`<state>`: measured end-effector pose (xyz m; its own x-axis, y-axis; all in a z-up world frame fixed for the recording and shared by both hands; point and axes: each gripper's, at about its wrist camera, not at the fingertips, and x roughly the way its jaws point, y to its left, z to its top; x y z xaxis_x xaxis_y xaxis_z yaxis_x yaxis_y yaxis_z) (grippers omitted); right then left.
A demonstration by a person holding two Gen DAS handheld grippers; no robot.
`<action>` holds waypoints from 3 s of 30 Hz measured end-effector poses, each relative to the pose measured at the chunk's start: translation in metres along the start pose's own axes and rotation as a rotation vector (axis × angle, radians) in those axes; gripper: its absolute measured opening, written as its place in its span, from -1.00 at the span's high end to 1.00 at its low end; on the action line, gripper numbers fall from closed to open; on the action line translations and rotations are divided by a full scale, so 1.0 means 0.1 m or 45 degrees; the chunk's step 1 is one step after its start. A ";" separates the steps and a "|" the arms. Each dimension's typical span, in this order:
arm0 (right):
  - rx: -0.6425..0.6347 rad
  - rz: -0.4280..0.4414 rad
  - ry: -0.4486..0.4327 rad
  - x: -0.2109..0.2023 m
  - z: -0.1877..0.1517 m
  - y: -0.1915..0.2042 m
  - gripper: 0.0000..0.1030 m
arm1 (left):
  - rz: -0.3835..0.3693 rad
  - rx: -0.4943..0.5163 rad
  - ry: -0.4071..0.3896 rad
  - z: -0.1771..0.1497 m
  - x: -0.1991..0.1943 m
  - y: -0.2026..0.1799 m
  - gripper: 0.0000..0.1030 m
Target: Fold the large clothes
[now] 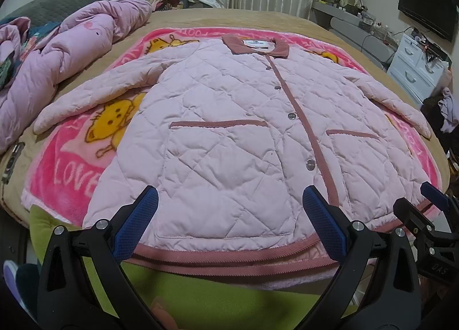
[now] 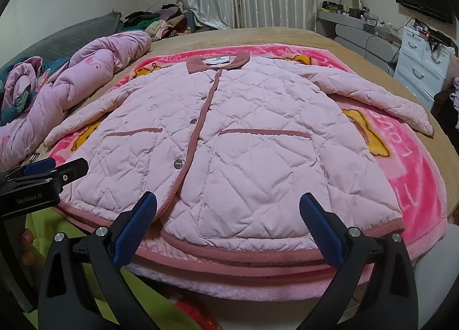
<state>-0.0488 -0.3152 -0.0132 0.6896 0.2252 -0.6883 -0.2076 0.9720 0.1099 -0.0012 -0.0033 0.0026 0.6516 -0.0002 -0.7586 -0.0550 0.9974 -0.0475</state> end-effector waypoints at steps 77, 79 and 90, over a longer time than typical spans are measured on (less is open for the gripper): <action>0.050 0.081 -0.012 0.74 1.52 -0.44 -0.92 | -0.001 -0.043 0.021 1.36 0.67 -0.04 -0.83; 0.070 0.086 0.002 0.87 1.64 -0.50 -0.92 | 0.007 -0.027 0.026 1.45 0.74 -0.08 -0.83; 0.232 -0.031 0.011 1.43 2.02 -1.17 -0.92 | -0.033 -0.017 0.088 1.85 1.31 -0.24 -0.83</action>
<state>0.2138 -0.3830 0.0201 0.6868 0.2014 -0.6984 -0.0609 0.9734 0.2208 0.2257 -0.0134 0.0247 0.5993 -0.0314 -0.7999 -0.0495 0.9959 -0.0762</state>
